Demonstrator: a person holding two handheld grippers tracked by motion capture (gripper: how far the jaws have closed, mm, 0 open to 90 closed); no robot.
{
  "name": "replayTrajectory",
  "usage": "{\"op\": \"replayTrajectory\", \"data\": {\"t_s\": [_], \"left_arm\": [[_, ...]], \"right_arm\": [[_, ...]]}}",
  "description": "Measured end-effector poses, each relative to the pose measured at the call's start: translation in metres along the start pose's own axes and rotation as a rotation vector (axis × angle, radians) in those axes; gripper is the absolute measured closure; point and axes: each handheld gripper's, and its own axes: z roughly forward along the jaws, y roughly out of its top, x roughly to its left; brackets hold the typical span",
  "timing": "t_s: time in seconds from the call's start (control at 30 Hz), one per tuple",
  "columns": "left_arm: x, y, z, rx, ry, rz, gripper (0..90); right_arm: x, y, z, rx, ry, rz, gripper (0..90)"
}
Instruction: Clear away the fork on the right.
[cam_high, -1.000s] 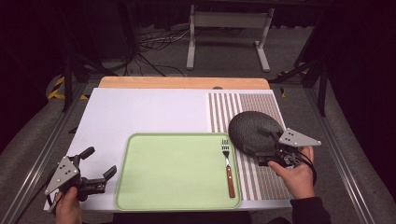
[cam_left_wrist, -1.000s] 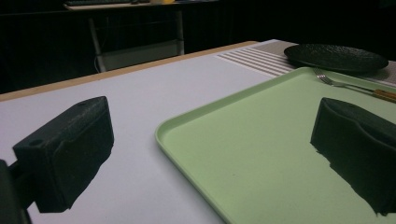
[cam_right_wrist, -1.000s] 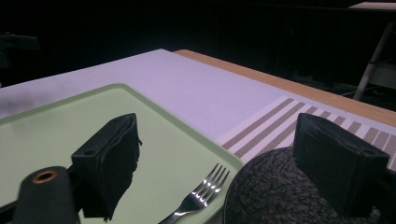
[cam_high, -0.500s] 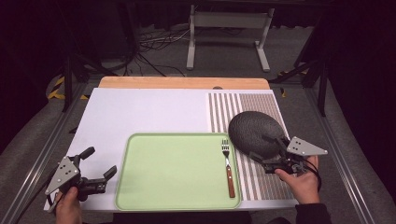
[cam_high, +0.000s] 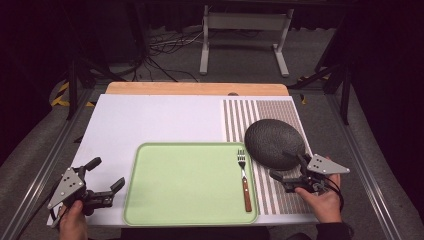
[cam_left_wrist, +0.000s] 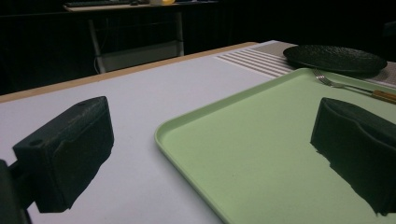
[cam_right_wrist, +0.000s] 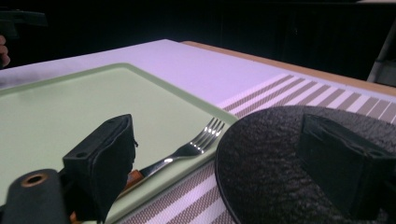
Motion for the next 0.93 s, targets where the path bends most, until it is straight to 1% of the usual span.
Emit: {"op": "replayTrajectory", "data": {"t_s": [0.13,0.2,0.23,0.3,0.33,0.37,0.4,0.43,0.47,0.63,0.8,0.93], "left_arm": [[0.0,0.0,0.001,0.004,-0.006,0.003,0.1],[0.0,0.0,0.001,0.004,-0.009,0.004,0.0],[0.0,0.001,0.001,0.003,-0.008,0.004,0.0],[0.0,0.001,0.0,0.002,-0.007,0.005,0.0],[0.0,0.001,0.0,0.0,-0.008,0.005,0.0],[0.0,0.001,0.0,0.003,-0.009,0.006,0.0],[0.0,0.001,0.001,0.004,-0.01,0.007,0.0],[0.0,0.001,0.001,0.004,-0.01,0.007,0.0],[0.0,0.001,0.001,0.004,-0.01,0.007,0.0],[0.0,0.0,0.001,0.006,-0.009,0.003,0.0],[0.0,0.0,0.001,0.005,-0.008,0.0,0.0],[0.0,0.0,0.001,0.003,-0.005,0.0,0.0]], "right_arm": [[0.001,-0.004,0.0,0.044,0.002,0.002,11.7],[0.001,-0.005,0.0,0.054,-0.007,0.007,11.6],[0.002,-0.007,0.002,0.065,-0.015,0.018,11.6],[0.002,-0.007,0.002,0.071,-0.018,0.024,11.6],[0.002,-0.008,0.003,0.08,-0.02,0.035,11.6],[0.004,-0.009,0.004,0.089,-0.025,0.059,13.3],[0.004,-0.01,0.004,0.086,-0.021,0.077,13.9],[0.004,-0.01,0.004,0.086,-0.021,0.077,13.9],[0.006,-0.01,0.005,0.089,-0.019,0.089,13.6],[0.004,-0.013,0.006,0.111,-0.05,0.107,11.5],[0.002,-0.015,0.005,0.106,-0.062,0.123,11.9],[0.002,-0.015,0.005,0.098,-0.064,0.121,12.0]]}}
